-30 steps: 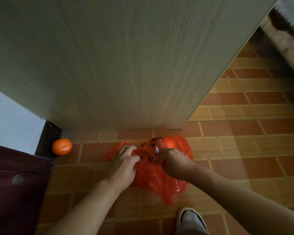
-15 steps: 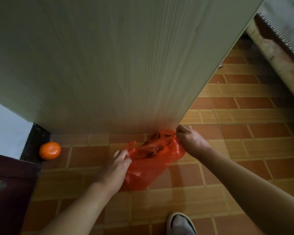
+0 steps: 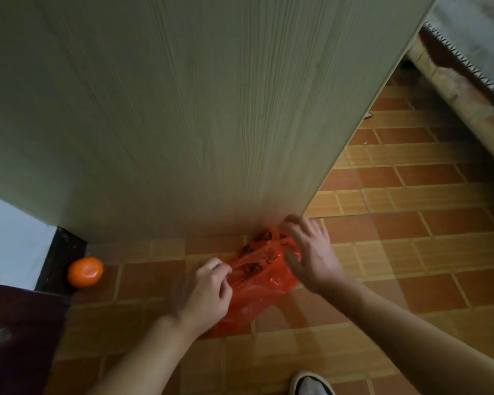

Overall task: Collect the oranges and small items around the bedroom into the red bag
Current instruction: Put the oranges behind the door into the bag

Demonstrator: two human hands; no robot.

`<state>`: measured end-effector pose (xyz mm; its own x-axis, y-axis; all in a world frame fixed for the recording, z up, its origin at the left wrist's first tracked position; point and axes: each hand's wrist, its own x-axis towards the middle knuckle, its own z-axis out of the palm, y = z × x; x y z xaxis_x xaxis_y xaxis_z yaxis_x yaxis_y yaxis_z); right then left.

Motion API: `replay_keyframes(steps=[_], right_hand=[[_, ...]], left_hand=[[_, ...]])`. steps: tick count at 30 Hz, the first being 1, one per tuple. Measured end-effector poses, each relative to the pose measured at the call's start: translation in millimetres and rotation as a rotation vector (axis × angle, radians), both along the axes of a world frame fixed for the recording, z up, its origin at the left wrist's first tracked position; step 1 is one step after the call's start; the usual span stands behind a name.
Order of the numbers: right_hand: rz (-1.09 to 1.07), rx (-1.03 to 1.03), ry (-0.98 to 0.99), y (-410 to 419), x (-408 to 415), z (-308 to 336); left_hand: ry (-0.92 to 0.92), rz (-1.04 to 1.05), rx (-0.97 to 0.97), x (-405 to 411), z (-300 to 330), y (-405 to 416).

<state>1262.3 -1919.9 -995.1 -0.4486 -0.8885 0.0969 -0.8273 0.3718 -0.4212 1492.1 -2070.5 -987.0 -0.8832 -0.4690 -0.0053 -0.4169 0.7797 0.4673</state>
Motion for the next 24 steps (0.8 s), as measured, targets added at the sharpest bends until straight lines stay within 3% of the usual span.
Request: replay_keyframes(steps=[2, 4, 7, 12, 16, 20, 24], right_hand=[[0.241, 0.011, 0.041, 0.0, 27.2, 6.9], [0.424, 0.132, 0.125, 6.7, 47.5, -6.8], [0.470, 0.254, 0.255, 23.7, 57.6, -39.5], [0.508, 0.230, 0.320, 49.3, 41.7, -65.3], [0.529, 0.243, 0.233, 57.8, 33.1, -68.6], [0.481, 0.264, 0.228, 61.4, 39.8, -60.3], [0.541, 0.448, 0.247, 41.8, 55.0, -56.7]], left_hand=[[0.096, -0.054, -0.107, -11.5, -4.6, -4.1], [0.070, -0.118, -0.161, -25.3, -11.4, -12.2], [-0.123, -0.197, -0.069, -43.3, -28.1, -11.8], [-0.453, -0.290, 0.059, -49.7, -56.9, 1.8], [-0.397, -0.288, 0.071, -41.7, -66.1, 0.7], [-0.239, -0.160, 0.121, -37.4, -68.8, -6.3], [-0.098, -0.078, 0.119, -38.2, -70.4, -14.2]])
